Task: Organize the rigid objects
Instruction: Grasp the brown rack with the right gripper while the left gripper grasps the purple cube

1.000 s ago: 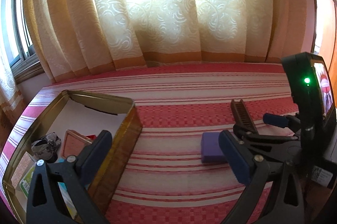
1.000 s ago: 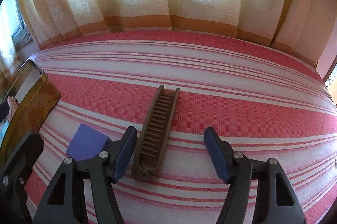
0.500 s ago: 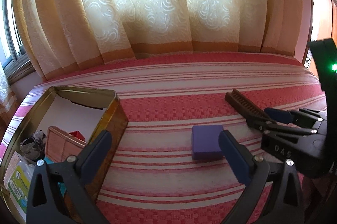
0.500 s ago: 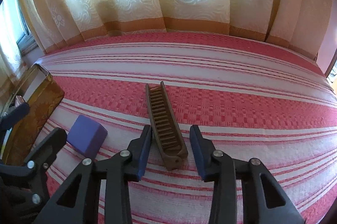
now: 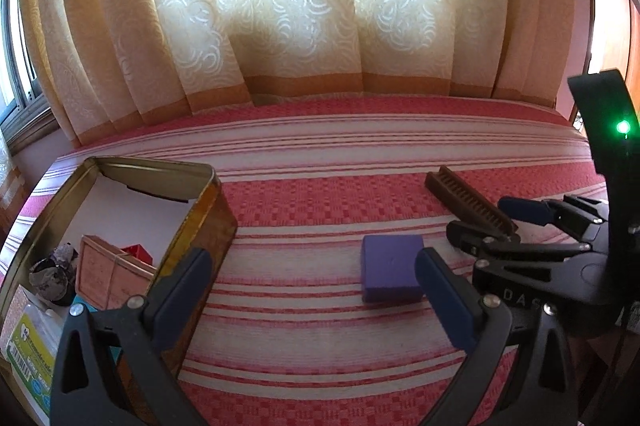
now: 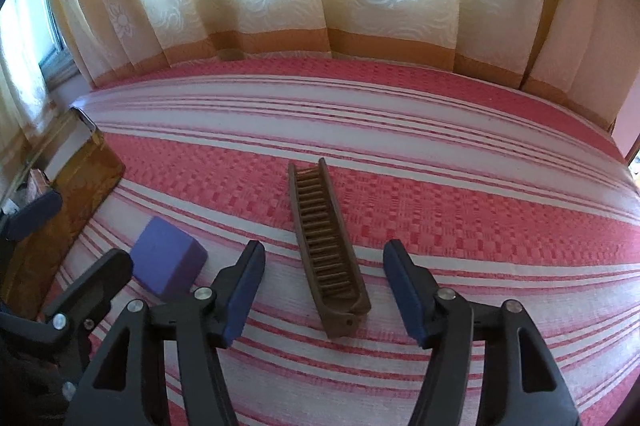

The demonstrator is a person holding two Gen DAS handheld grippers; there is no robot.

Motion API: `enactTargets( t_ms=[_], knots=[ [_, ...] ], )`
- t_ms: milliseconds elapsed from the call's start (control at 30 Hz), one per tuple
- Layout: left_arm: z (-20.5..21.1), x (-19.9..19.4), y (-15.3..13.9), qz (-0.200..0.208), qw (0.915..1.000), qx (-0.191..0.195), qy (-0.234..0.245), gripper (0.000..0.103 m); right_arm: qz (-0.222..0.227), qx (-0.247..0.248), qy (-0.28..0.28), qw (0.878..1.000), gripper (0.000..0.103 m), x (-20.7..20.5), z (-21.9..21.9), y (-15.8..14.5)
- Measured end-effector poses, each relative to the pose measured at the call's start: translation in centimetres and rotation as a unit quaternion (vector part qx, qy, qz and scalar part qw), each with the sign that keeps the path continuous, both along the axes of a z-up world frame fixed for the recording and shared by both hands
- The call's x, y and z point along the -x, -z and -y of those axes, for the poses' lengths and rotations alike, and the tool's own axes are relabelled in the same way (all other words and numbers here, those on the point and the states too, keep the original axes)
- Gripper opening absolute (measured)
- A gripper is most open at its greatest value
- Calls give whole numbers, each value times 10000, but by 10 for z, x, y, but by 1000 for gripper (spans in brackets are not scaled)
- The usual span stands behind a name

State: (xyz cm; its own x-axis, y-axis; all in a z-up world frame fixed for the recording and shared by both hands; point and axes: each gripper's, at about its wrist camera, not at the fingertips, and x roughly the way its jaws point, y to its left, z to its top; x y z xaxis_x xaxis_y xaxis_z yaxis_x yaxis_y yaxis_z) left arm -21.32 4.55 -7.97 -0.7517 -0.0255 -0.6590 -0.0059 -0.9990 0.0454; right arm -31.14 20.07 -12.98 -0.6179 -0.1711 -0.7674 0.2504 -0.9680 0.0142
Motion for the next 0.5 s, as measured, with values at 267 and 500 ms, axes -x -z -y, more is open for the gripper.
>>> enactTargets(
  t_ms=[267, 500],
  knots=[
    [-12, 0, 1, 9, 9997, 67, 236, 103, -69, 79, 176, 9998, 27, -1, -11, -2],
    [-23, 9, 5, 293, 9976, -40, 630, 88, -154, 378, 480, 9980, 27, -3, -27, -6]
  ],
)
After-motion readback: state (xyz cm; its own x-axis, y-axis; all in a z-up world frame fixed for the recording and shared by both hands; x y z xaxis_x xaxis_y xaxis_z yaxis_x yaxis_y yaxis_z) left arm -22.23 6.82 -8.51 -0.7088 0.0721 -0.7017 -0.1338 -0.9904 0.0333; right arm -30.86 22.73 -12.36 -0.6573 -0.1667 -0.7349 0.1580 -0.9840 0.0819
